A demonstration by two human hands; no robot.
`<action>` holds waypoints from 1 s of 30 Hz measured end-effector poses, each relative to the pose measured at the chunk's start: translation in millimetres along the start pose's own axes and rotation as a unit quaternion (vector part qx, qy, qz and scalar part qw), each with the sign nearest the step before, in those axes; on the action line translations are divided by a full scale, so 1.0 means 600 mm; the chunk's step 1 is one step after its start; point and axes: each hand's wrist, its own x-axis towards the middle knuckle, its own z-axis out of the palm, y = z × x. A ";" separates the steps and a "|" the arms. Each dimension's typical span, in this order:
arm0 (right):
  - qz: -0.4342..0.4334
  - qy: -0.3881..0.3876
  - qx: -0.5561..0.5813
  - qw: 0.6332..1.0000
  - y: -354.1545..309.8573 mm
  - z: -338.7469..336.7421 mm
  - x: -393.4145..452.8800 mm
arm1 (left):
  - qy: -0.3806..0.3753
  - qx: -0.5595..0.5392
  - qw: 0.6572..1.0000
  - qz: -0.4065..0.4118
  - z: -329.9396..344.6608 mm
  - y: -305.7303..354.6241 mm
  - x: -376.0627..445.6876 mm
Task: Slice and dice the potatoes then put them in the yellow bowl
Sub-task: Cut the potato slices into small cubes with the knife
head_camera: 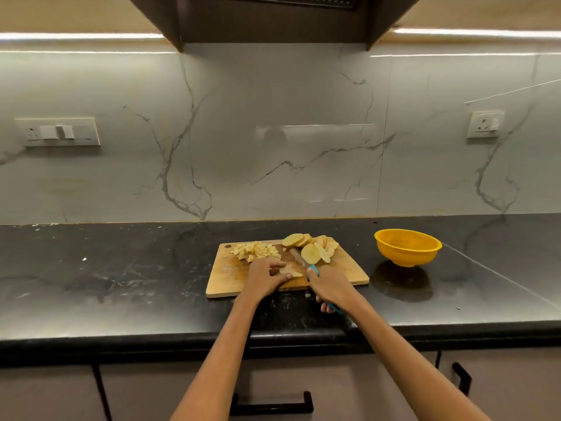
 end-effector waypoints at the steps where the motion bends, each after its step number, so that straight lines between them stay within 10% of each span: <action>1: 0.007 -0.007 -0.019 1.000 -0.003 0.002 -0.006 | 0.007 -0.004 1.000 -0.005 0.000 0.000 -0.001; 30: 0.050 -0.080 -0.219 0.971 -0.034 -0.059 -0.092 | 0.057 -0.003 0.998 -0.011 0.002 0.003 -0.017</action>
